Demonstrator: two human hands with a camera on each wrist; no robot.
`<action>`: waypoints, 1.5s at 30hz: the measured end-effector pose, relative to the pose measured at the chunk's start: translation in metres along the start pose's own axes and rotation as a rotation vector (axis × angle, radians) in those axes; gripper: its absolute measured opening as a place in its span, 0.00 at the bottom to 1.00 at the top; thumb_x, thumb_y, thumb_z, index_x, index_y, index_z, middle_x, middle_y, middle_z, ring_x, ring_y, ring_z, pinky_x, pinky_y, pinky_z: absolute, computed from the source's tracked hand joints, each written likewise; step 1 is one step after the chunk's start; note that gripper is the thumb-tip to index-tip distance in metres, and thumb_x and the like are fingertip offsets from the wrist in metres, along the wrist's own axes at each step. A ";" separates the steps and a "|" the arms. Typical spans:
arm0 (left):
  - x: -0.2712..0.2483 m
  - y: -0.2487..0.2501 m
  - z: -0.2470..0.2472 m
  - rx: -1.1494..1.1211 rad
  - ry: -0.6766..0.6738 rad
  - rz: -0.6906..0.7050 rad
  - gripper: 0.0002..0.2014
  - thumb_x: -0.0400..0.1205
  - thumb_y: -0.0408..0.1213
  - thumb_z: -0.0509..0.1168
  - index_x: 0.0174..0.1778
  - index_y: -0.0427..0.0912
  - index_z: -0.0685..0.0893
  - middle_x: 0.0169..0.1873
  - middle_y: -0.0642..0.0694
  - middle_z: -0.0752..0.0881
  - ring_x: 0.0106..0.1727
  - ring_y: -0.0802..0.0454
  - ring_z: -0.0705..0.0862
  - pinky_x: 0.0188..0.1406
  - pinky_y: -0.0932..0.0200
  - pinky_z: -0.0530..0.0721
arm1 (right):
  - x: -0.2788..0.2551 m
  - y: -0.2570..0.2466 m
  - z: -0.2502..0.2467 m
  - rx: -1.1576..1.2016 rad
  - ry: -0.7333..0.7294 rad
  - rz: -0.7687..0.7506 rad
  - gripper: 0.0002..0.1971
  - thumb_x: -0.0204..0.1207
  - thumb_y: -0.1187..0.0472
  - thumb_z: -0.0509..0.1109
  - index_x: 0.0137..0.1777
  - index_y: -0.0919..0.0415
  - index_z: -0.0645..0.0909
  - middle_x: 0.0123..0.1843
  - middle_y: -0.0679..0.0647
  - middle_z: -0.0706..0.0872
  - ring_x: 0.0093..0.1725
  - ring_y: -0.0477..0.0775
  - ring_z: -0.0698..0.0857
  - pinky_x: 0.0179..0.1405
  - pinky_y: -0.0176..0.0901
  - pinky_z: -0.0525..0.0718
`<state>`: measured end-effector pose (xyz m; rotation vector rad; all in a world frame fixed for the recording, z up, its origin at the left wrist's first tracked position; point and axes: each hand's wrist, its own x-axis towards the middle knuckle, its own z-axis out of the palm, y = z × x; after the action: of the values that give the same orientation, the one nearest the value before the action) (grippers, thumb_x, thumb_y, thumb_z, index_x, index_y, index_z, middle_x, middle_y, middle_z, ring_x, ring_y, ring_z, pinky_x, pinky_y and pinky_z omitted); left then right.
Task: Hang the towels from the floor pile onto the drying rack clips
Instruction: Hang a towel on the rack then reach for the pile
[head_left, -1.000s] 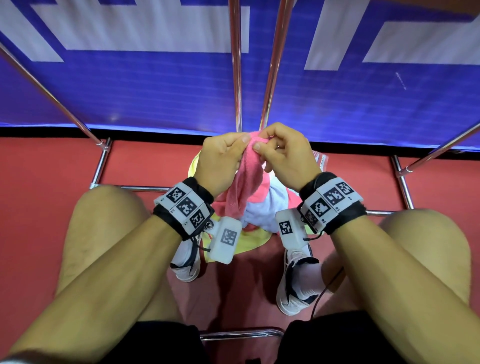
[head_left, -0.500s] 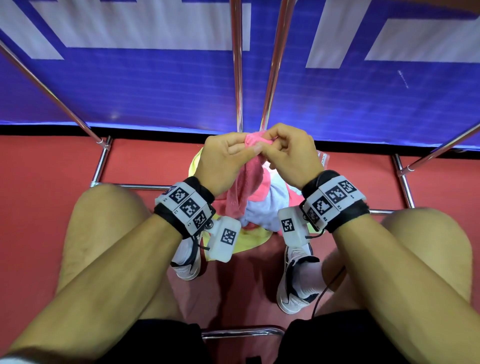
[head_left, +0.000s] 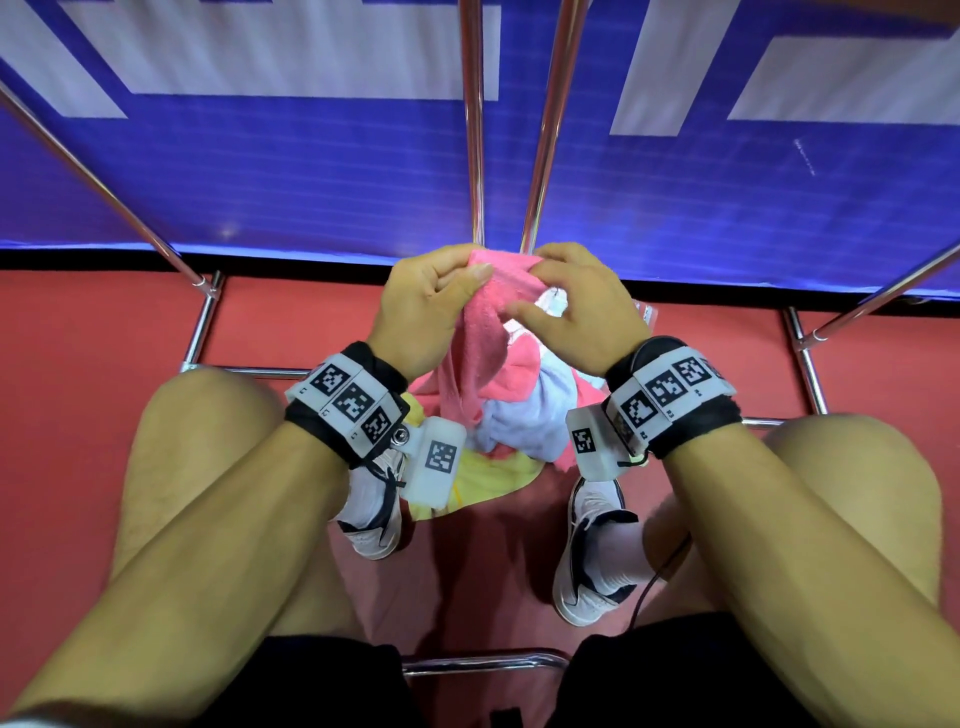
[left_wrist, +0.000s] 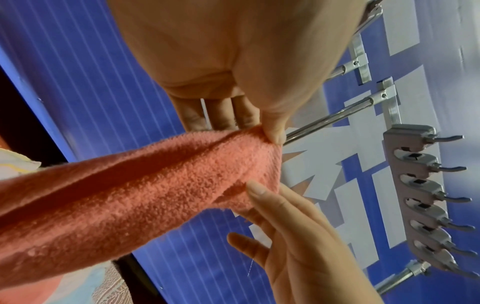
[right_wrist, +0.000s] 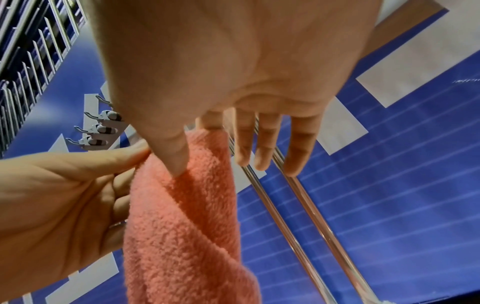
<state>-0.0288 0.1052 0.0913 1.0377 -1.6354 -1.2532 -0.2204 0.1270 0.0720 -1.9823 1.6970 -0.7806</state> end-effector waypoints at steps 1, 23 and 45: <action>0.001 -0.001 -0.001 0.024 0.011 0.008 0.08 0.87 0.35 0.64 0.50 0.42 0.89 0.36 0.31 0.85 0.37 0.49 0.78 0.38 0.53 0.78 | 0.001 -0.002 -0.001 0.015 0.067 -0.016 0.14 0.74 0.47 0.74 0.43 0.58 0.86 0.52 0.50 0.86 0.52 0.50 0.82 0.56 0.44 0.79; 0.014 0.046 -0.020 -0.164 0.229 0.036 0.08 0.87 0.34 0.62 0.56 0.38 0.86 0.33 0.57 0.87 0.32 0.62 0.82 0.33 0.65 0.79 | 0.026 -0.072 -0.032 0.705 0.245 0.016 0.06 0.75 0.61 0.75 0.41 0.53 0.80 0.38 0.49 0.83 0.40 0.44 0.82 0.43 0.38 0.81; 0.072 0.367 -0.076 -0.164 0.181 0.462 0.17 0.77 0.54 0.68 0.54 0.49 0.90 0.52 0.37 0.90 0.50 0.43 0.86 0.61 0.32 0.83 | 0.080 -0.286 -0.282 0.533 0.648 -0.366 0.08 0.77 0.59 0.75 0.41 0.52 0.77 0.41 0.49 0.85 0.39 0.45 0.83 0.42 0.41 0.84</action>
<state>-0.0299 0.0766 0.4716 0.6050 -1.4941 -0.9355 -0.1812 0.1105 0.4797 -1.7596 1.2029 -1.9404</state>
